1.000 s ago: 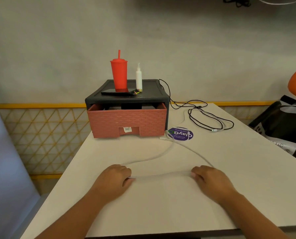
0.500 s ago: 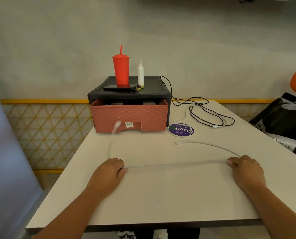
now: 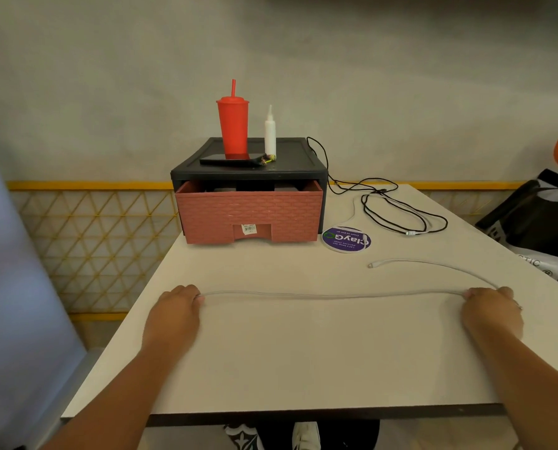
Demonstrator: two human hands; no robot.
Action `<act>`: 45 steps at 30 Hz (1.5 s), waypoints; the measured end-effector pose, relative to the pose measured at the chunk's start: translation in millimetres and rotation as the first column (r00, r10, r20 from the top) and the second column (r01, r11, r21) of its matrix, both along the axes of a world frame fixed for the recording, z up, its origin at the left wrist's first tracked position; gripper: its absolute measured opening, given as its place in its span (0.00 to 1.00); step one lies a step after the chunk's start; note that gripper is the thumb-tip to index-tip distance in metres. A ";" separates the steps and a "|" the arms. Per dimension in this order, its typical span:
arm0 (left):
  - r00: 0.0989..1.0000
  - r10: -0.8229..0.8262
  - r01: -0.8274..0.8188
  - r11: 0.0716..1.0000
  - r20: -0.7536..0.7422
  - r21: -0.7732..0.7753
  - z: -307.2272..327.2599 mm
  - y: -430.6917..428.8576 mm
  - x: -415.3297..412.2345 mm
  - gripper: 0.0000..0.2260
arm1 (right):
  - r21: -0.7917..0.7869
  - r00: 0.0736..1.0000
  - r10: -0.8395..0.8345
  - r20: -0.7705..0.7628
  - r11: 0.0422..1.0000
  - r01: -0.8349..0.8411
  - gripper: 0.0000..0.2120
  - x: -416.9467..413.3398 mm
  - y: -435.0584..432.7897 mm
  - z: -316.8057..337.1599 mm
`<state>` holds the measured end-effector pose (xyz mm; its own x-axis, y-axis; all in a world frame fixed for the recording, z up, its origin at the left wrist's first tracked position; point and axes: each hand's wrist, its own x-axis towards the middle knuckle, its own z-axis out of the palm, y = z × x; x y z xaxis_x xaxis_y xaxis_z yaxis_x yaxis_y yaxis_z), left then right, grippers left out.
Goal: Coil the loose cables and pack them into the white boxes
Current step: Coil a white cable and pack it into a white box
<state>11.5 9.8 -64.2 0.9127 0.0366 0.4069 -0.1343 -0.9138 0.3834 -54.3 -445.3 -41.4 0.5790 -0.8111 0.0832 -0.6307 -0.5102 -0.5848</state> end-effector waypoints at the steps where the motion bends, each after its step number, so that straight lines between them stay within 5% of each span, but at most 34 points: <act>1: 0.999 0.039 -0.039 0.999 -0.007 0.026 0.9 1.0 -0.9 0.11 | 0.000 1.000 0.001 -0.004 1.000 -0.001 0.13 -1.7 1.4 2.6; 5: 0.994 0.088 -0.081 0.992 -0.064 0.101 6.4 -6.2 -3.9 0.14 | -0.206 0.994 0.109 -0.014 0.972 -0.110 0.14 -2.2 15.9 3.9; 7: 0.995 0.024 -0.012 0.993 -0.098 0.120 9.5 -18.7 -4.6 0.15 | -0.386 0.956 0.286 -0.069 0.876 -0.290 0.18 7.0 35.8 -4.4; 10: 0.988 -0.083 0.097 0.989 -0.126 0.112 12.1 -51.9 -8.4 0.14 | -0.445 0.841 0.524 -0.131 0.727 -0.522 0.23 22.4 81.2 -15.3; 14: 0.967 -0.157 0.094 0.952 -0.199 -0.292 17.0 -89.4 -9.7 0.11 | -0.487 0.658 0.728 -0.193 0.511 -0.708 0.25 28.0 136.9 -13.7; 16: 0.932 -0.220 0.004 0.802 -0.288 -0.597 26.6 -95.0 0.0 0.10 | -0.453 0.615 0.770 -0.168 0.494 -0.742 0.26 29.1 149.4 -8.3; 19: 0.876 -0.313 -0.225 0.408 -0.367 -0.885 35.8 -90.5 11.4 0.09 | -0.487 0.600 0.789 -0.132 0.476 -0.733 0.29 29.4 160.5 -4.5; 22: 0.869 -0.428 -0.257 0.042 -0.250 -0.965 32.1 -82.8 19.0 0.12 | -0.491 0.586 0.793 -0.167 0.449 -0.747 0.35 28.7 171.4 -0.1; 25: 0.873 -0.468 -0.213 -0.104 -0.141 -0.971 29.8 -82.9 27.2 0.12 | -0.540 0.591 0.778 -0.215 0.409 -0.735 0.27 33.0 182.3 1.3; 27: 0.876 -0.468 -0.195 -0.123 -0.116 -0.973 30.5 -86.8 33.5 0.11 | -0.589 0.658 0.719 -0.224 0.438 -0.679 0.20 44.2 184.4 -2.7; 31: 0.884 -0.463 -0.152 -0.162 -0.061 -0.975 28.2 -93.9 44.7 0.09 | -0.645 0.752 0.633 -0.182 0.500 -0.577 0.27 66.3 188.0 -10.6; 34: 0.865 -0.502 -0.122 -0.179 -0.017 -0.976 24.7 -96.2 52.2 0.11 | -0.686 0.709 0.699 -0.094 0.471 -0.555 0.32 80.9 194.5 -10.6; 38: 0.800 -0.598 -0.119 -0.080 -0.048 -0.990 24.6 -94.0 57.0 0.13 | -0.697 0.619 0.779 0.094 0.496 -0.518 0.35 106.3 204.9 -13.4; 42: 0.658 -0.740 -0.208 0.004 -0.143 -0.978 31.1 -84.7 61.0 0.13 | -0.553 0.611 0.749 0.257 0.632 -0.543 0.36 126.6 212.5 -11.1; 45: 0.545 -0.822 -0.216 0.054 -0.166 -0.975 34.9 -79.4 63.6 0.14 | -0.433 0.564 0.762 0.318 0.646 -0.629 0.36 137.2 216.4 -4.5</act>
<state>75.1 -69.6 -29.2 0.8189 -0.5177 -0.2475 0.4348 0.2783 0.8565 82.9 -228.9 -45.8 0.7918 -0.0790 0.6056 0.2781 -0.8362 -0.4727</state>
